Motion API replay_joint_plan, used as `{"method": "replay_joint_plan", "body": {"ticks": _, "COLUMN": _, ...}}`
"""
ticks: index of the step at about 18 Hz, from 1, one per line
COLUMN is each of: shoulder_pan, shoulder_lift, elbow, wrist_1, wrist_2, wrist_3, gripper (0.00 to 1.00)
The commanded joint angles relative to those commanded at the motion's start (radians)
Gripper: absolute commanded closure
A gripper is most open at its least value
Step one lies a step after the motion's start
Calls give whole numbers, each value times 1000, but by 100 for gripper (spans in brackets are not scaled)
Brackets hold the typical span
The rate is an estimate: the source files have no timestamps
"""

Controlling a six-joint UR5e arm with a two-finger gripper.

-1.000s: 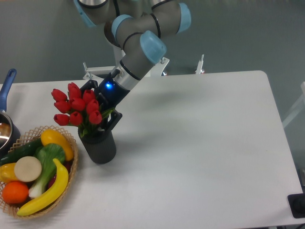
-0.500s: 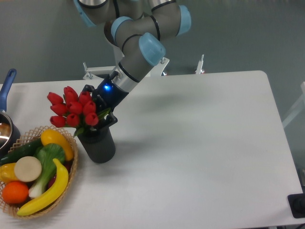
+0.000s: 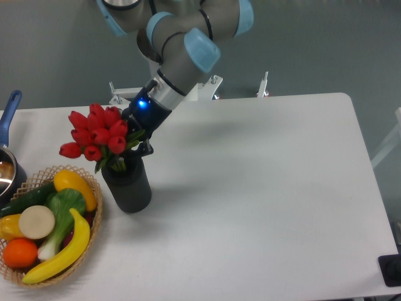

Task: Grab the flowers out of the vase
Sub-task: 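Lift the gripped tulips straight up out of the black vase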

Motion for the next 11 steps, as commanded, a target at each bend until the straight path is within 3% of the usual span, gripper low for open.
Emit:
{"method": "replay_joint_plan", "body": {"ticks": 7, "shoulder_pan": 57, "shoulder_lift": 22, "elbow": 90, "wrist_1": -11, "wrist_2": -69, "wrist_3": -215, "gripper": 89}}
{"method": "replay_joint_plan", "body": {"ticks": 11, "shoulder_pan": 83, "shoulder_lift": 57, "elbow": 101, "wrist_1": -55, "wrist_2": -75, "wrist_3": -235, "gripper": 89}}
